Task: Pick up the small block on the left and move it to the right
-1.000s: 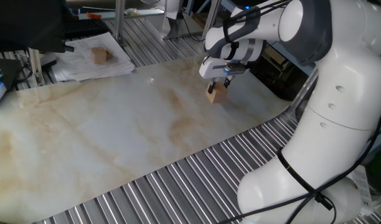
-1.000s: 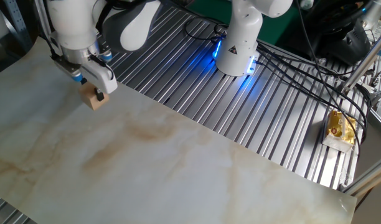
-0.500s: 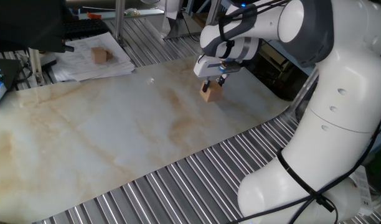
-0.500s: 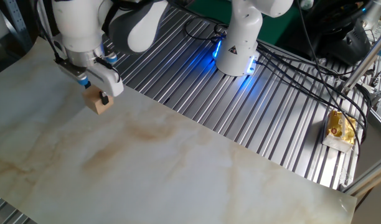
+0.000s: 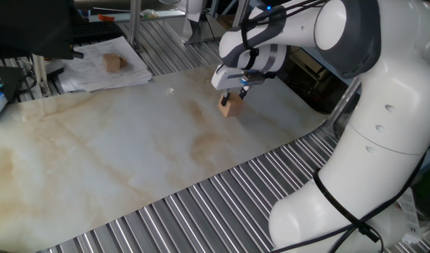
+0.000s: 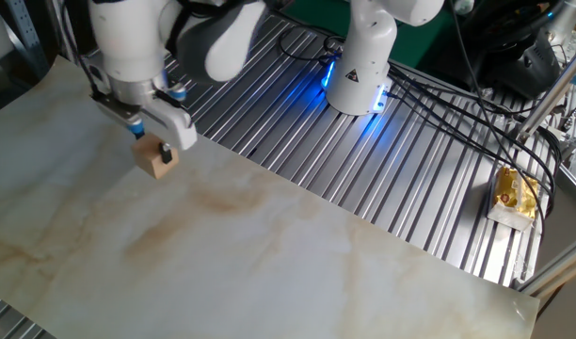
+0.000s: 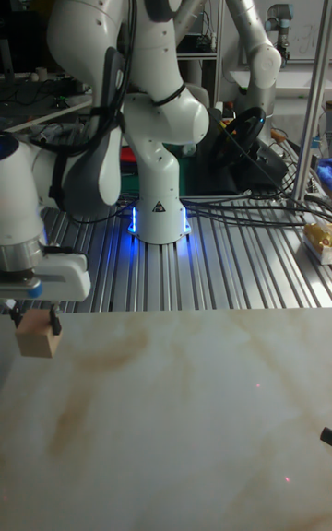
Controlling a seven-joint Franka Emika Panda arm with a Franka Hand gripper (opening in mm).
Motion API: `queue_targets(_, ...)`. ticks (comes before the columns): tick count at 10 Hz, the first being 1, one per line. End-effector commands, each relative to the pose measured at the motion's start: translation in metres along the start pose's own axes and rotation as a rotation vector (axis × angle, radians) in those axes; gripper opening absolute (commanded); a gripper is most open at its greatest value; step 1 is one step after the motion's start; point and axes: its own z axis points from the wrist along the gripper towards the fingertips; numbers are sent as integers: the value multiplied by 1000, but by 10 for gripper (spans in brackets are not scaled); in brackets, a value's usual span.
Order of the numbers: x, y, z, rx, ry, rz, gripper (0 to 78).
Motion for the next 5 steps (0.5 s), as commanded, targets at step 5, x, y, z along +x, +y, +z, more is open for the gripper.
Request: queue_targets(5,17,65,-1,18,-25,25,13)
